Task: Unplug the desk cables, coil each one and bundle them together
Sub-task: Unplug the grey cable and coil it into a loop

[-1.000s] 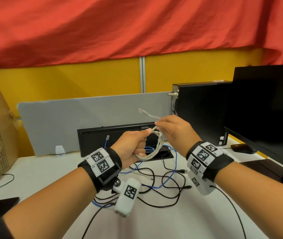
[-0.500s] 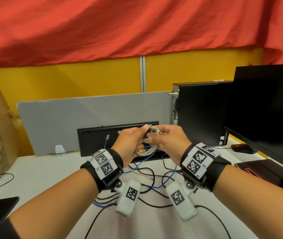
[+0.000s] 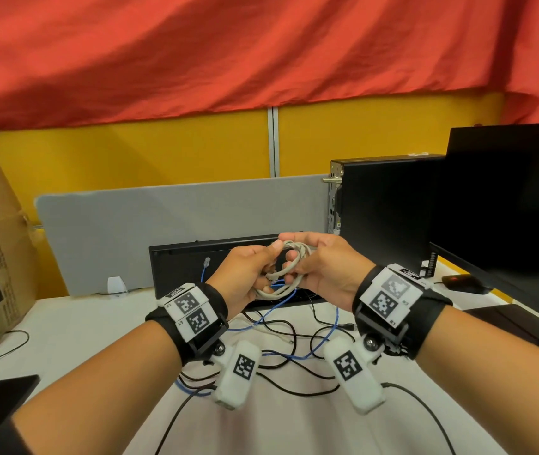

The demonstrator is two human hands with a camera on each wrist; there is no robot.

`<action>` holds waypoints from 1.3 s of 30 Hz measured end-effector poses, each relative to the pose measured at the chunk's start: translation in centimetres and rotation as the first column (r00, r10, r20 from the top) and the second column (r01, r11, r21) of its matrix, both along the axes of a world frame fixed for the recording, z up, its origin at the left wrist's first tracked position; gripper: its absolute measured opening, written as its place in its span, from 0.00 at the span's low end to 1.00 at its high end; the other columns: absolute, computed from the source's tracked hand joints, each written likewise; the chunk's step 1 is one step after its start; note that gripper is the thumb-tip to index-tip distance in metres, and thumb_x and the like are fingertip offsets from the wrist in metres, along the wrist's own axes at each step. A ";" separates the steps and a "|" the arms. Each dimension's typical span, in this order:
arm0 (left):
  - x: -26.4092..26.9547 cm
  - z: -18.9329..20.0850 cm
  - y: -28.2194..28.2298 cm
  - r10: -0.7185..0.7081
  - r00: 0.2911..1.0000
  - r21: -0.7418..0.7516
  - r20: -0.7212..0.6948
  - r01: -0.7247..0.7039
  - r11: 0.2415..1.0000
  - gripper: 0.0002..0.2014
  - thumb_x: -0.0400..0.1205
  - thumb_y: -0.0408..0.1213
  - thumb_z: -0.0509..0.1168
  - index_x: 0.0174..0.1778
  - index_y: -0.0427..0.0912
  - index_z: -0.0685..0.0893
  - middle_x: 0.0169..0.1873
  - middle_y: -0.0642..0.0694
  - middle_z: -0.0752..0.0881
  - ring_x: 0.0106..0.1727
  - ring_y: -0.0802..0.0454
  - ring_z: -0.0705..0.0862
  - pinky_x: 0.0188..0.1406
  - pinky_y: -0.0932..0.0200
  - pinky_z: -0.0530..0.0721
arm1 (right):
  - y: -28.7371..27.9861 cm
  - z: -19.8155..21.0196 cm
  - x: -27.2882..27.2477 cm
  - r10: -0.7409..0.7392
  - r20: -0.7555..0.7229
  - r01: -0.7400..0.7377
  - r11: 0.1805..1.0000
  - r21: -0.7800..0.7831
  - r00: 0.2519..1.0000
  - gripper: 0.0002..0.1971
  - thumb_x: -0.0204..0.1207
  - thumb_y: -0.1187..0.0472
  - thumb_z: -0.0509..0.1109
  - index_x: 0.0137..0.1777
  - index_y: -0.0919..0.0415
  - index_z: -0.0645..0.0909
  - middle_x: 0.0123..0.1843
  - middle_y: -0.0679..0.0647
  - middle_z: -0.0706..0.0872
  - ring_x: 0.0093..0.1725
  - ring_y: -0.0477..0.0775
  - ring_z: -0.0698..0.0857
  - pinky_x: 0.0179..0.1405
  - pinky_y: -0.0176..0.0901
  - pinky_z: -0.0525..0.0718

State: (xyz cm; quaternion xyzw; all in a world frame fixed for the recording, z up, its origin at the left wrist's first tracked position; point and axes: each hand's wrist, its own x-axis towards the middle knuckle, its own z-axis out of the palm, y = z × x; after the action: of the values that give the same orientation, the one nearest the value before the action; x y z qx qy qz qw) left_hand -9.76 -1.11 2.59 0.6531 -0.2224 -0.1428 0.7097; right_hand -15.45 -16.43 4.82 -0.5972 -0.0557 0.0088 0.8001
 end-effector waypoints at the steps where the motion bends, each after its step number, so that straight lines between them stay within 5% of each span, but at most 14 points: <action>1: 0.0 0.0 0.0 -0.002 1.000 0.004 -0.002 0.002 1.000 0.28 0.85 0.48 0.62 0.63 0.21 0.78 0.42 0.33 0.74 0.28 0.50 0.72 0.21 0.63 0.72 | -0.1 0.0 0.0 0.021 0.006 -0.020 1.000 -0.009 1.000 0.28 0.72 0.90 0.52 0.65 0.70 0.79 0.34 0.57 0.78 0.34 0.53 0.80 0.37 0.48 0.83; 6: 0.0 0.1 0.0 -0.009 1.000 0.048 0.018 0.009 0.999 0.24 0.87 0.48 0.60 0.57 0.26 0.82 0.39 0.30 0.81 0.29 0.46 0.70 0.22 0.61 0.71 | -0.3 -0.3 -0.3 0.062 0.154 -0.047 0.994 -0.096 0.986 0.25 0.72 0.88 0.62 0.65 0.68 0.80 0.41 0.61 0.82 0.40 0.55 0.85 0.39 0.46 0.87; 8: 0.0 0.3 -0.1 0.000 1.000 0.038 0.016 0.000 0.999 0.21 0.88 0.45 0.59 0.58 0.27 0.82 0.34 0.35 0.80 0.27 0.48 0.70 0.22 0.62 0.70 | -0.4 -0.4 -0.2 0.016 0.324 0.117 0.915 -0.387 0.946 0.24 0.70 0.81 0.72 0.63 0.61 0.84 0.47 0.57 0.88 0.47 0.52 0.88 0.47 0.44 0.89; 10: 0.0 0.3 -0.4 0.005 1.000 0.034 -0.006 -0.005 0.999 0.17 0.88 0.41 0.58 0.56 0.28 0.82 0.32 0.39 0.75 0.25 0.51 0.69 0.20 0.63 0.71 | -0.3 -0.5 0.0 0.002 0.549 0.435 0.608 -0.664 0.836 0.21 0.70 0.72 0.77 0.59 0.52 0.88 0.53 0.51 0.89 0.54 0.48 0.87 0.57 0.44 0.87; 13: -0.2 0.1 -0.7 -0.009 0.999 0.028 -0.053 0.011 1.000 0.12 0.87 0.41 0.58 0.50 0.35 0.80 0.30 0.43 0.71 0.24 0.53 0.66 0.21 0.63 0.70 | -0.4 -0.3 -0.1 0.196 0.788 0.775 0.152 -0.613 0.584 0.11 0.75 0.66 0.74 0.55 0.55 0.90 0.61 0.56 0.86 0.55 0.55 0.84 0.51 0.50 0.86; 16: -0.1 0.1 -0.5 0.016 0.997 0.003 -0.076 -0.016 1.000 0.16 0.87 0.47 0.60 0.53 0.35 0.81 0.28 0.45 0.69 0.21 0.55 0.65 0.21 0.62 0.69 | -0.9 -0.3 0.1 0.377 0.773 0.843 -0.043 -0.536 0.511 0.09 0.79 0.60 0.70 0.52 0.63 0.87 0.52 0.58 0.86 0.47 0.57 0.82 0.38 0.52 0.85; 18: 0.1 0.2 -0.3 0.039 0.998 0.016 -0.056 -0.038 0.999 0.18 0.86 0.47 0.61 0.54 0.33 0.82 0.25 0.47 0.70 0.19 0.55 0.66 0.20 0.62 0.70 | -1.1 -0.8 0.1 0.402 0.806 0.880 0.002 -0.475 0.434 0.05 0.76 0.63 0.73 0.46 0.65 0.87 0.40 0.59 0.87 0.38 0.59 0.83 0.32 0.53 0.85; 20: 0.2 0.3 -0.3 0.066 0.997 0.015 -0.035 -0.065 0.998 0.18 0.86 0.46 0.62 0.53 0.30 0.84 0.25 0.48 0.71 0.18 0.56 0.65 0.20 0.62 0.70 | -1.1 -1.4 0.3 0.246 0.879 0.883 0.136 -0.449 0.408 0.04 0.77 0.64 0.73 0.44 0.65 0.87 0.35 0.57 0.86 0.34 0.57 0.83 0.35 0.50 0.86; 22: 0.3 0.4 -0.4 0.091 0.995 -0.007 -0.030 -0.091 0.996 0.15 0.86 0.44 0.63 0.53 0.34 0.84 0.30 0.46 0.71 0.19 0.56 0.62 0.21 0.62 0.68 | -1.0 -1.9 0.6 -0.032 0.886 0.843 0.322 -0.430 0.463 0.08 0.81 0.62 0.68 0.44 0.63 0.86 0.32 0.53 0.85 0.32 0.54 0.83 0.35 0.47 0.85; 25: 0.5 0.1 -0.1 0.100 0.993 -0.071 -0.060 -0.104 0.992 0.13 0.86 0.44 0.63 0.53 0.37 0.82 0.32 0.46 0.69 0.20 0.57 0.61 0.21 0.62 0.69 | -0.7 -1.6 0.9 -0.412 0.654 0.707 0.651 -0.276 0.635 0.13 0.84 0.58 0.64 0.43 0.61 0.87 0.35 0.58 0.88 0.34 0.53 0.88 0.33 0.41 0.88; 29: 0.3 -1.0 -0.1 0.061 0.994 -0.187 -0.090 -0.077 0.979 0.12 0.85 0.45 0.63 0.40 0.43 0.80 0.30 0.48 0.68 0.21 0.57 0.60 0.21 0.63 0.69 | -0.7 -0.3 1.6 -0.543 0.455 0.701 0.629 -0.337 0.706 0.14 0.85 0.57 0.59 0.45 0.59 0.84 0.45 0.59 0.88 0.43 0.54 0.87 0.50 0.57 0.88; 32: 0.0 -1.6 -0.7 0.055 0.996 -0.275 -0.064 -0.070 0.959 0.12 0.86 0.45 0.62 0.40 0.45 0.84 0.27 0.50 0.68 0.21 0.57 0.60 0.22 0.62 0.68 | 0.3 0.1 1.3 -0.439 -0.014 0.435 0.892 -0.121 0.898 0.11 0.88 0.58 0.50 0.48 0.56 0.73 0.48 0.64 0.87 0.50 0.65 0.88 0.57 0.71 0.84; 35: -0.1 -2.0 -1.1 0.039 0.999 -0.290 -0.035 -0.047 0.956 0.15 0.86 0.46 0.61 0.38 0.44 0.84 0.27 0.50 0.68 0.21 0.57 0.61 0.25 0.61 0.68 | 1.1 0.1 0.7 -0.330 -0.158 0.354 0.921 0.160 0.931 0.09 0.89 0.58 0.47 0.49 0.55 0.67 0.39 0.66 0.84 0.36 0.63 0.85 0.41 0.61 0.87; 39: 0.0 -1.5 -0.3 -0.117 0.992 -0.050 -0.041 0.115 0.992 0.17 0.88 0.43 0.57 0.35 0.39 0.79 0.28 0.45 0.77 0.29 0.50 0.77 0.38 0.57 0.82 | 1.0 -0.2 1.5 -0.470 -0.073 0.473 0.880 0.046 0.880 0.12 0.87 0.60 0.47 0.43 0.55 0.67 0.29 0.60 0.75 0.24 0.53 0.71 0.25 0.44 0.71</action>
State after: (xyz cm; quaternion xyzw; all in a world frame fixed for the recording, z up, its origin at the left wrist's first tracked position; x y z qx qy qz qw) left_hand -9.81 -1.43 1.08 0.6187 -0.2475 -0.1928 0.7203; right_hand -14.00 -15.44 4.59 -0.5671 0.1149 -0.1700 0.7977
